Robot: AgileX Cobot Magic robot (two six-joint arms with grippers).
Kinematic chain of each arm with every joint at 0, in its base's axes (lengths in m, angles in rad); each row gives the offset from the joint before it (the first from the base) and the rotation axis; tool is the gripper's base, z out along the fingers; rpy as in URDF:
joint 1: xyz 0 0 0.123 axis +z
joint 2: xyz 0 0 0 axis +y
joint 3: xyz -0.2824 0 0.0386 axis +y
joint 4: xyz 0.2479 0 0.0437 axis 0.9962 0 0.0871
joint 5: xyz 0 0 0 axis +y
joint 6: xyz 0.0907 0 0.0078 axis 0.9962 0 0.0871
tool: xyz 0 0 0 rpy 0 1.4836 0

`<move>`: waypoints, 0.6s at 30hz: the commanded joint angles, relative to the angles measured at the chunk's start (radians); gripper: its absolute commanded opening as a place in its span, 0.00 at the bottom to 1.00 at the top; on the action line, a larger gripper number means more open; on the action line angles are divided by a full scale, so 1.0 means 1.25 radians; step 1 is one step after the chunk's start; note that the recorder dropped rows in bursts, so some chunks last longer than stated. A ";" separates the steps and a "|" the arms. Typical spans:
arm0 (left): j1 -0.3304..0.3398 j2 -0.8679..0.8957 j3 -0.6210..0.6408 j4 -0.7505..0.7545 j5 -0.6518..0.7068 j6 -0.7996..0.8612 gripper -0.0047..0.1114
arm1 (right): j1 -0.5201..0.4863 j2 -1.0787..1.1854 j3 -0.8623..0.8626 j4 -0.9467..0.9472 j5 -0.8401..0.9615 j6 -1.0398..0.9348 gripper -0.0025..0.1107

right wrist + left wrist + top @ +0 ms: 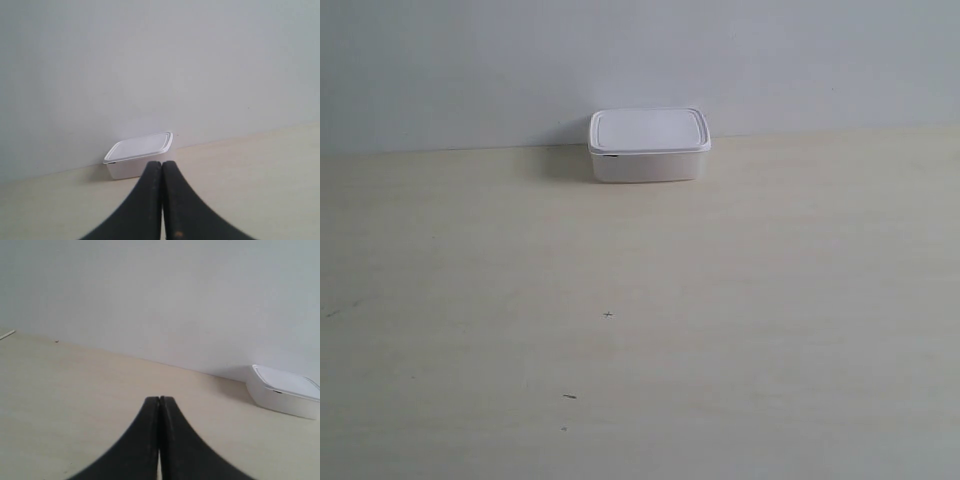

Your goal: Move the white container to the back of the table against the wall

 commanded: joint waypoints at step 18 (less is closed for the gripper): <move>0.001 -0.004 0.000 -0.011 0.185 0.055 0.04 | -0.004 -0.003 0.004 -0.006 0.002 -0.002 0.02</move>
